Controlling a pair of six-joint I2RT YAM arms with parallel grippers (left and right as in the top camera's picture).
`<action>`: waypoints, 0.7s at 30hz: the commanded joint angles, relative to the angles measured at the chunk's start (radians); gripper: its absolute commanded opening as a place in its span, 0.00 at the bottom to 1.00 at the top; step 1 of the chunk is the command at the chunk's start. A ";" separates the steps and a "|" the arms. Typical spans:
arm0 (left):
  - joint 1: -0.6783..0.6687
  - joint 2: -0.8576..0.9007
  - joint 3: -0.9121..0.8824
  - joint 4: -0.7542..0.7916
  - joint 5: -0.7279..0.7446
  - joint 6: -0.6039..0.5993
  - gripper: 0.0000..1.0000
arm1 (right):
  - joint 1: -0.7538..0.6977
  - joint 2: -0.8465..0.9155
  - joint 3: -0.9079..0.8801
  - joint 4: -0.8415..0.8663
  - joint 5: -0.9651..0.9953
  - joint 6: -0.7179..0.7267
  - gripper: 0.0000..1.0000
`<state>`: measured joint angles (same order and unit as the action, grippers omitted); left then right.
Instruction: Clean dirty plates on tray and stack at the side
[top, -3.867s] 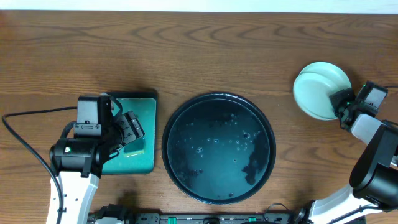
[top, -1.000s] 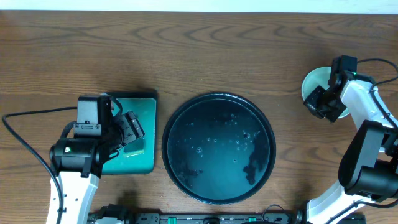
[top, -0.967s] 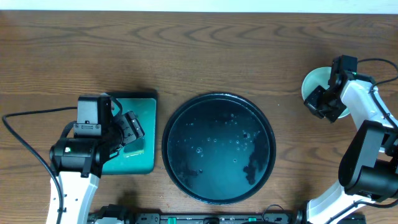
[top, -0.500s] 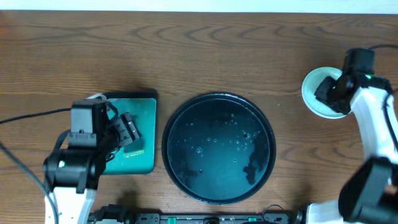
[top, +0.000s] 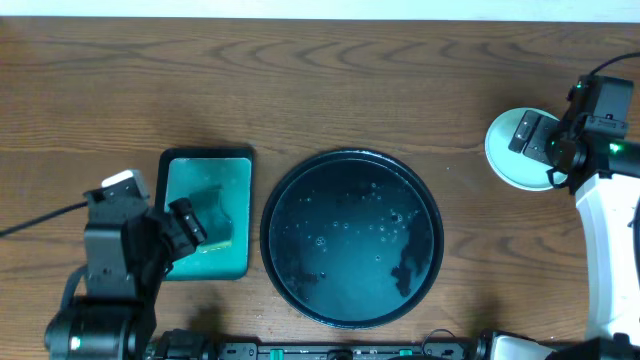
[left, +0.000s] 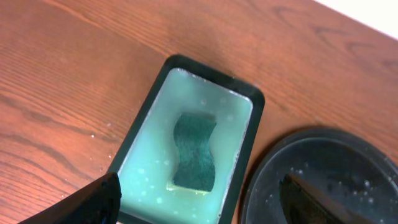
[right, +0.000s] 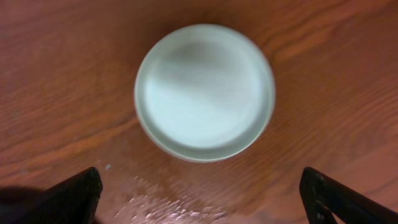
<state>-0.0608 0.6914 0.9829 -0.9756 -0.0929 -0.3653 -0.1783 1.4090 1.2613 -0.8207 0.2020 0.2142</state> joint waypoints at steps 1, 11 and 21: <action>-0.002 -0.048 0.034 -0.004 -0.035 0.013 0.82 | 0.048 -0.050 0.014 0.023 0.121 -0.077 0.99; -0.002 -0.074 0.034 -0.004 -0.036 0.013 0.82 | 0.128 -0.094 0.014 0.018 0.046 -0.118 0.99; -0.002 -0.074 0.034 -0.005 -0.035 0.013 0.82 | 0.128 -0.094 0.014 -0.039 0.026 -0.118 0.99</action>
<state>-0.0608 0.6197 0.9833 -0.9771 -0.1120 -0.3649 -0.0547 1.3201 1.2613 -0.8562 0.2386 0.1097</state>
